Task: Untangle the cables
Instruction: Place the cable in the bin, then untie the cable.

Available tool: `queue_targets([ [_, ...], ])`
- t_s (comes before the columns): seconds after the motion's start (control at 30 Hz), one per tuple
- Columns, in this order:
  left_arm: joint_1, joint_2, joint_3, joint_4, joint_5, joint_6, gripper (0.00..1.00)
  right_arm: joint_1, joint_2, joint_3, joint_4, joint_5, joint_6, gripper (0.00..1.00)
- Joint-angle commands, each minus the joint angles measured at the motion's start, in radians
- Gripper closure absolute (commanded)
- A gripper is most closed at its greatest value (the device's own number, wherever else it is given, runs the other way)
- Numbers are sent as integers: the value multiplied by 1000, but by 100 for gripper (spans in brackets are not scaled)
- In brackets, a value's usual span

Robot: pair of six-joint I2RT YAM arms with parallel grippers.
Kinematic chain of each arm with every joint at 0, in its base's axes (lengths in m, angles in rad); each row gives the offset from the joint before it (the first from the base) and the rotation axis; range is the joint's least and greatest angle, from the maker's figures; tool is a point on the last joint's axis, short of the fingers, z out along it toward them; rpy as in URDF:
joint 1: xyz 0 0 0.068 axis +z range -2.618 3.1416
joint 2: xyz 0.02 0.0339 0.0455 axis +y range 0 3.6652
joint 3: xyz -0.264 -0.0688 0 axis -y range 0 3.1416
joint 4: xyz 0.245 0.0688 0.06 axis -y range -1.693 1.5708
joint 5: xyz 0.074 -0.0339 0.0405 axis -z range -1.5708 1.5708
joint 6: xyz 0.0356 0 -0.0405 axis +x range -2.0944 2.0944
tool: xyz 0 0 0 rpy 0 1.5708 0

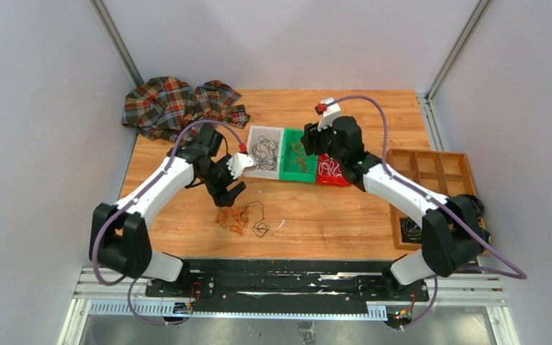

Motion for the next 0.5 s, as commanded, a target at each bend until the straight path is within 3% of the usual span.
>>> queue_targets([
  [0.0, 0, 109, 6, 72, 112, 44, 23, 34, -106, -173, 217, -21, 88, 46],
  [0.23, -1, 241, 29, 90, 251, 49, 33, 96, -241, -451, 472, -45, 171, 59],
  [0.37, 0, 277, 31, 58, 304, 94, 39, 129, -278, -520, 510, -29, 187, 65],
  [0.47, 0, 288, 32, 57, 316, 100, 51, 148, -297, -541, 515, -6, 188, 74],
])
